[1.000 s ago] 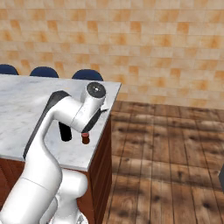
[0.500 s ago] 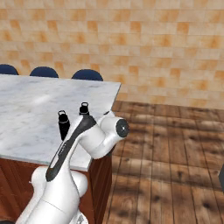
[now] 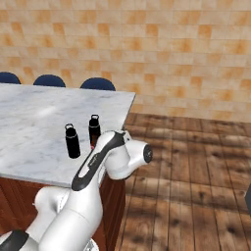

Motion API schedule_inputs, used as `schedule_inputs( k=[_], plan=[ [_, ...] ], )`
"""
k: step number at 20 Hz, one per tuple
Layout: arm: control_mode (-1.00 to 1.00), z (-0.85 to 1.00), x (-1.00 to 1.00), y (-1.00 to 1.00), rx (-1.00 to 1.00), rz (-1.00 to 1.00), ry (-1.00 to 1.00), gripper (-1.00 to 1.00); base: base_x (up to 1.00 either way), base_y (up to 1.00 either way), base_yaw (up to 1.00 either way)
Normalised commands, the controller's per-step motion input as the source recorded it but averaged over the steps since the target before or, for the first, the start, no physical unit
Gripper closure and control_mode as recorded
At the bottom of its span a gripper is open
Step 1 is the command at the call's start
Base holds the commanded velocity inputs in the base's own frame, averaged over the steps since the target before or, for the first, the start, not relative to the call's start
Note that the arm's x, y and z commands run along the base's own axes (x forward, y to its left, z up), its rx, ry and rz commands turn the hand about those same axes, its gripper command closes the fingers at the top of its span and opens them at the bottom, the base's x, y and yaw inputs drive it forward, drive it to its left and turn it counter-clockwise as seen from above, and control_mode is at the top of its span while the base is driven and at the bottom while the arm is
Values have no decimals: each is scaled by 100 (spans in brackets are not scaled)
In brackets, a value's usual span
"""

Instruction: Pick the water bottle, water bottle, bottled drink from the counter and place them in the open cabinet.

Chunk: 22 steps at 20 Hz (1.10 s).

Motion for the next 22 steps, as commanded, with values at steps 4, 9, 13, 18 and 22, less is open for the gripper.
schedule_inputs(
  k=[4,9,13,18,22],
  plan=[
    [-100,-21,31,1,1,7,0,-100,0,0,0],
    [-100,-25,34,0,0,1,3,-100,0,0,0],
    [-100,-32,37,0,0,0,3,-100,0,0,0],
    [-100,-30,29,0,0,3,0,-100,0,0,0],
    [-100,-28,14,5,0,5,-1,-100,0,0,0]
  ],
)
